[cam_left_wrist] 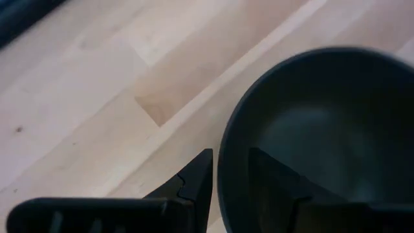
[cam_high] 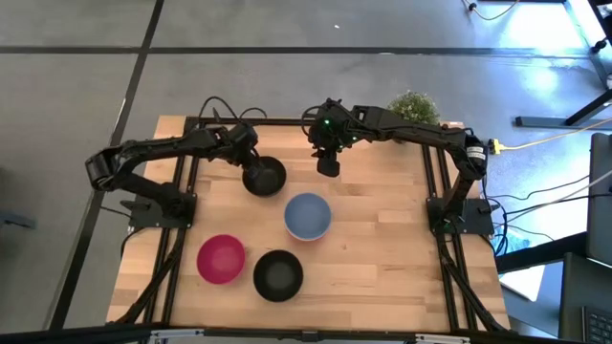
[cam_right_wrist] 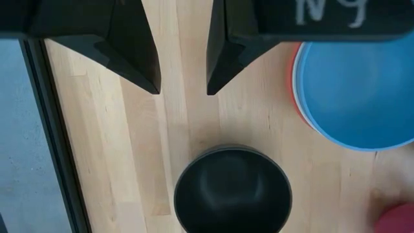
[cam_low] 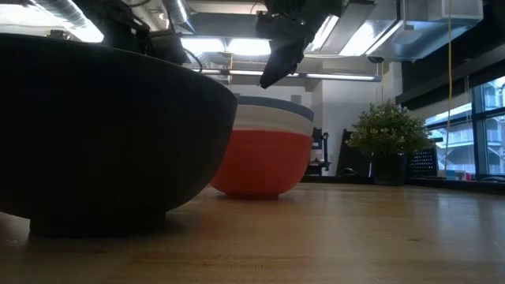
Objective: Nest bowls inside each other
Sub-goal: Stack the top black bowl on top of the blue bowl
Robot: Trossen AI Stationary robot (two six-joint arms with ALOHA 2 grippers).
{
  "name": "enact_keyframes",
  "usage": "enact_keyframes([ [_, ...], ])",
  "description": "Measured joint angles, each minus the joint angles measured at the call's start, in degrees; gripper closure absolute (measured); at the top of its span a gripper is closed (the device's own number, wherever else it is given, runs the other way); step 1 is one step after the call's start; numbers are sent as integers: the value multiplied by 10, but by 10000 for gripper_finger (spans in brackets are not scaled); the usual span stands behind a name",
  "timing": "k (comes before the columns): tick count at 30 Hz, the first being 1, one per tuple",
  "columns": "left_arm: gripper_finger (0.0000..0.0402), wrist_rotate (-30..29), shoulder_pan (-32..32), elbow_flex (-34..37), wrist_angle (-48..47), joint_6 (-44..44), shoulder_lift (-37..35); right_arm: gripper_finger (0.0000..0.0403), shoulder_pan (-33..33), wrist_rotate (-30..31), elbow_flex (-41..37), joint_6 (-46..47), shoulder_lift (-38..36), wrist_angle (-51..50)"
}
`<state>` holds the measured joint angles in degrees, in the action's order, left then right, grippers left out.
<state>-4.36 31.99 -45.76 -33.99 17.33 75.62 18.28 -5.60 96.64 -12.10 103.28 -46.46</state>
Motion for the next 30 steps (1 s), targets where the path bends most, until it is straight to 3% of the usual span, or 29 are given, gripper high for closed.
enact_keyframes([
  [15,312,9,-1,0,11,-39,35,277,12,0,0,-3,0,5],
  [22,389,27,11,0,11,-39,35,277,14,0,0,-4,0,12],
  [30,397,43,19,0,12,-39,35,277,17,0,0,-3,0,1],
])
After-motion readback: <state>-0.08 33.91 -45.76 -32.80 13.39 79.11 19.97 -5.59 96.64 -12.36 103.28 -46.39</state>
